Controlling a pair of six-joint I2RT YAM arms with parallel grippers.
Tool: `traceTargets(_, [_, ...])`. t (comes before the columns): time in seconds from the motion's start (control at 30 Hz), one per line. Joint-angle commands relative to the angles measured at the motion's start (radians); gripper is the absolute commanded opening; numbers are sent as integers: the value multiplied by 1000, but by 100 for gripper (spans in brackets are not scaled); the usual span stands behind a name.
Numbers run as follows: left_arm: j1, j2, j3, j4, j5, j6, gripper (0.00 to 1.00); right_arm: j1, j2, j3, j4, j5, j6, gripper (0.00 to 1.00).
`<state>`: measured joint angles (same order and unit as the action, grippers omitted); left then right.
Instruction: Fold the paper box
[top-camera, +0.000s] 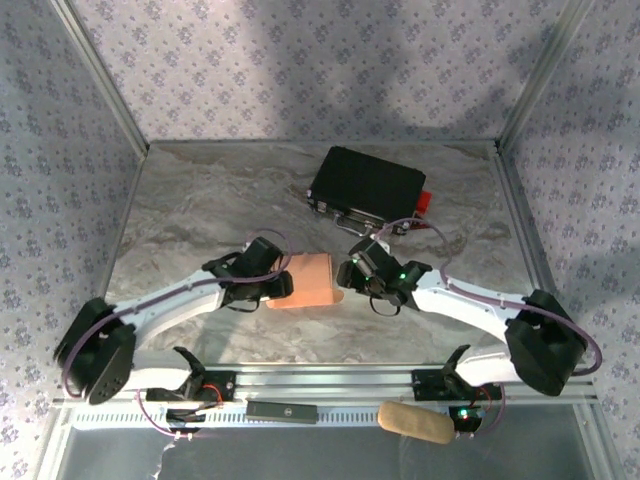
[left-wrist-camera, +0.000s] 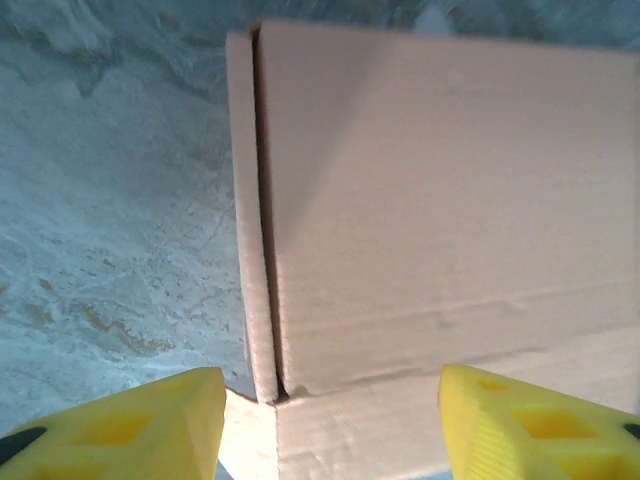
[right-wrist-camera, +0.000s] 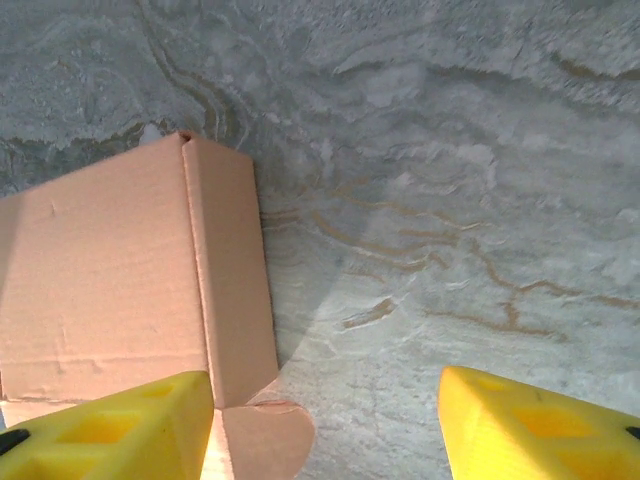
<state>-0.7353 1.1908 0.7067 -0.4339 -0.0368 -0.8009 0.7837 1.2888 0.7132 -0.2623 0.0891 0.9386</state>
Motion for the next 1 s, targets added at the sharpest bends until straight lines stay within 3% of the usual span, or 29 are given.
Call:
traceTargets(0.0, [68,-49,24,-27,51,48,53,-54,-27,-31,19,-86,-98,62])
traceTargets(0.1, [166,-26,-11,42,205,103,45,-105,-6,-27,41,-207,-177,61])
traceTargets(0.27, [247,46,-37,124,331,165,34,-166,29,-18,84,-353,-235,63])
traceTargets(0.4, [249,100,-64,203,347,180,27,-184,49,-14,108,-394,-228,64])
traceTargets(0.77, [273,88,-189,331,339,145,23,-184,107,-26,171,-426,-198,64])
traceTargets(0.97, [298,96,-226,361,350,145,9,-188,154,-21,244,-493,-223,66])
